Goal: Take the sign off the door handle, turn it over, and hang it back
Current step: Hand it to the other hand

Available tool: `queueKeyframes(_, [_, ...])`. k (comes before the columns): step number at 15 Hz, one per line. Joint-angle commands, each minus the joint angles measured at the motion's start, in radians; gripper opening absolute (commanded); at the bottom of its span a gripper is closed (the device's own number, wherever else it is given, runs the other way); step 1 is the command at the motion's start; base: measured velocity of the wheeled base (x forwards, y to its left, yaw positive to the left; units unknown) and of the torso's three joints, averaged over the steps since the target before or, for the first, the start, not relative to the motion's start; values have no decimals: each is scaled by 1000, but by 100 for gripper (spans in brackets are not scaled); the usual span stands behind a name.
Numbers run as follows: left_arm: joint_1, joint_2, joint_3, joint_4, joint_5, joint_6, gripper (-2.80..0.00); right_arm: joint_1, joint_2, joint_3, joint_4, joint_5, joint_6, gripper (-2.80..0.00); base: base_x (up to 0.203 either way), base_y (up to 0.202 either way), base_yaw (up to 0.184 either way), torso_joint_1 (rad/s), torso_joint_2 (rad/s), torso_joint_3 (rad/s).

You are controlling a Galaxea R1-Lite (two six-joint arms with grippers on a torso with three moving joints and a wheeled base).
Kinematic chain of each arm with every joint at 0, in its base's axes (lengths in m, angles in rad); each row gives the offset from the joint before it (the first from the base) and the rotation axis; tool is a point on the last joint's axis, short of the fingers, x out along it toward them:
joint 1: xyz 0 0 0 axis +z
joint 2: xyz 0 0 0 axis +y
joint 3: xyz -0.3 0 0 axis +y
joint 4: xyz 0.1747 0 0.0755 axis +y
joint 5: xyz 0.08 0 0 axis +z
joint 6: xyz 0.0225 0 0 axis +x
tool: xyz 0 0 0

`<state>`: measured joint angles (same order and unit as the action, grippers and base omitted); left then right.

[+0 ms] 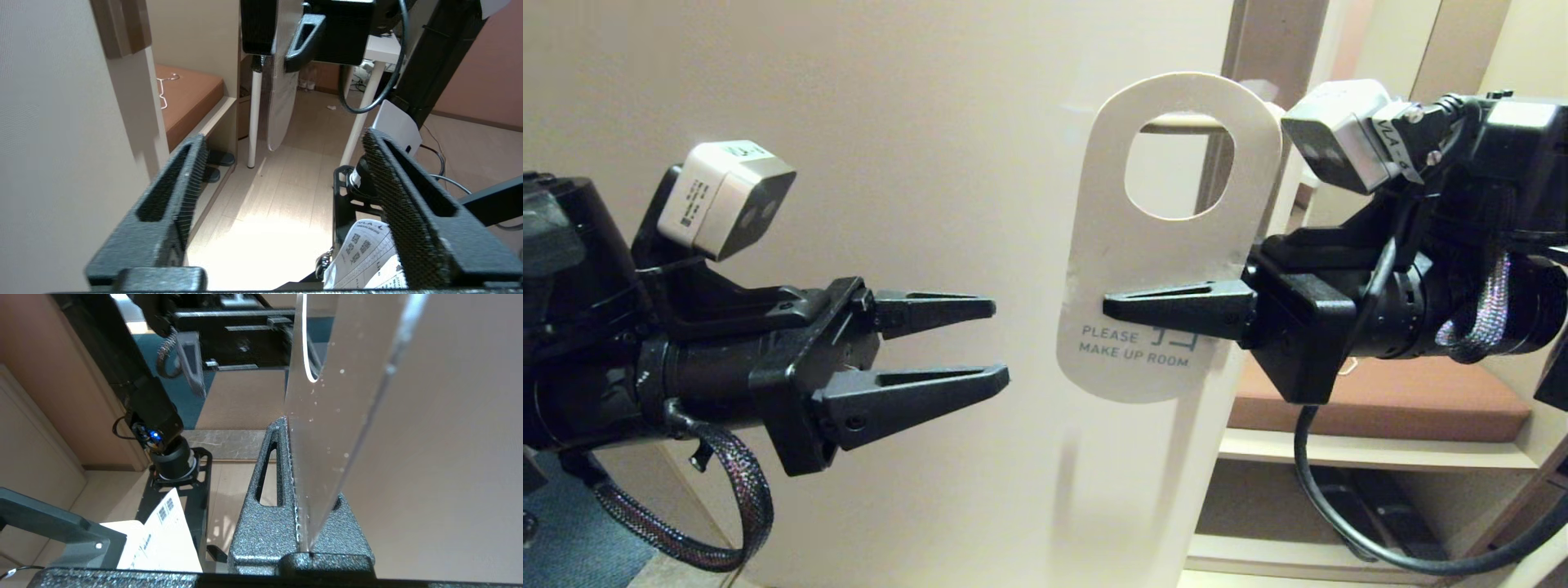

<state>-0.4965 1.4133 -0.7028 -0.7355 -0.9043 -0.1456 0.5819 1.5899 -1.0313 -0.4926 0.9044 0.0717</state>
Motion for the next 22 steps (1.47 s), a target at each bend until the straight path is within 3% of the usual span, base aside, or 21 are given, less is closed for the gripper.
queueKeyframes(1, [-17, 9, 1, -4, -5, -2, 0, 21, 18, -20, -4, 4, 0, -280, 0, 0, 0, 0, 0, 0])
queueKeyframes(9, [-96, 16, -6, -5, -2, 0, 0, 88, 49, -70, -4, -1, 0, -280, 0, 0, 0, 0, 0, 0])
queueKeyframes(15, [-100, 21, -20, -5, -1, 0, 0, 150, 84, -113, -6, -22, -1, -280, 0, 0, 0, 0, 0, 0])
queueKeyframes(22, [-119, 19, -18, -5, 4, 0, 0, 156, 85, -124, -7, -28, -1, -280, 0, 0, 0, 0, 0, 0])
